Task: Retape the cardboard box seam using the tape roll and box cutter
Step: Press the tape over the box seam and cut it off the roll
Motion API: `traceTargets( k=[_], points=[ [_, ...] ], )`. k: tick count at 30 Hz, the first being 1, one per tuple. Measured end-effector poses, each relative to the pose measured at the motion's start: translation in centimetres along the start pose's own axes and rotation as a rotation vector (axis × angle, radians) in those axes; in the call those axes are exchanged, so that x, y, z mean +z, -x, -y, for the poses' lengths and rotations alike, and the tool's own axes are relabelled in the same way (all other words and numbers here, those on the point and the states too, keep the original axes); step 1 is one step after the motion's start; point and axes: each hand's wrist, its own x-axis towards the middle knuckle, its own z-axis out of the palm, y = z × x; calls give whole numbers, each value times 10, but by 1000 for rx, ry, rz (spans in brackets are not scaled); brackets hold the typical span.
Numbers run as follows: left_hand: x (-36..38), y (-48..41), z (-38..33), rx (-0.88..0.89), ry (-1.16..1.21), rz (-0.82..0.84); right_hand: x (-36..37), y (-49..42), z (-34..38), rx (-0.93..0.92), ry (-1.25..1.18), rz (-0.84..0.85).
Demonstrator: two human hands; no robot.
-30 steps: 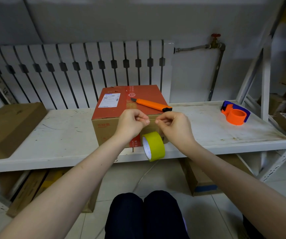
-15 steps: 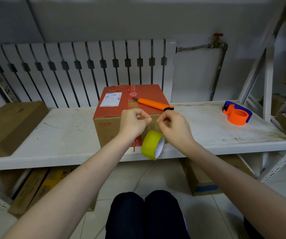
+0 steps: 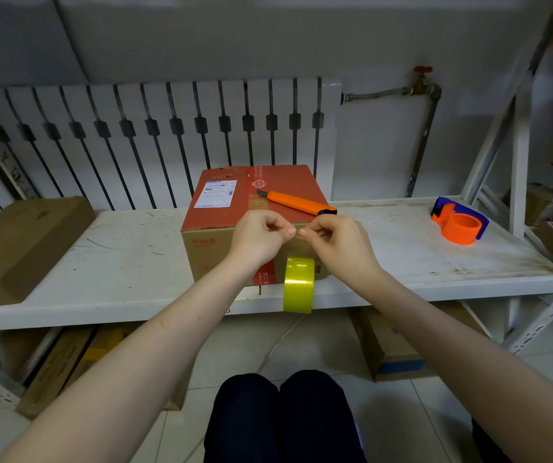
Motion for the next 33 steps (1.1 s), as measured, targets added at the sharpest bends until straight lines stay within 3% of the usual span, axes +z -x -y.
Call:
traceTargets(
  k=[3, 6, 10, 16, 20, 22, 26, 33],
  points=[
    [2, 2, -1, -19, -8, 8, -1, 2, -2, 11, 62, -42],
    [3, 3, 1, -101, 129, 6, -2, 1, -3, 14, 45, -37],
    [1, 1, 11, -328, 313, -44, -3, -4, -2, 36, -45, 12],
    [19, 11, 21, -525, 140, 300, -1, -9, 1, 19, -132, 38],
    [34, 11, 22, -545, 475, 367, -7, -12, 5, 20, -195, 14],
    [37, 10, 21, -533, 573, 350, -11, -13, 4, 36, -204, 8],
    [37, 11, 16, -308, 456, 422, -21, -22, -3, 117, -261, -66],
    [32, 4, 6, -98, 425, 472, -35, -24, -17, 240, -292, -113]
  ],
)
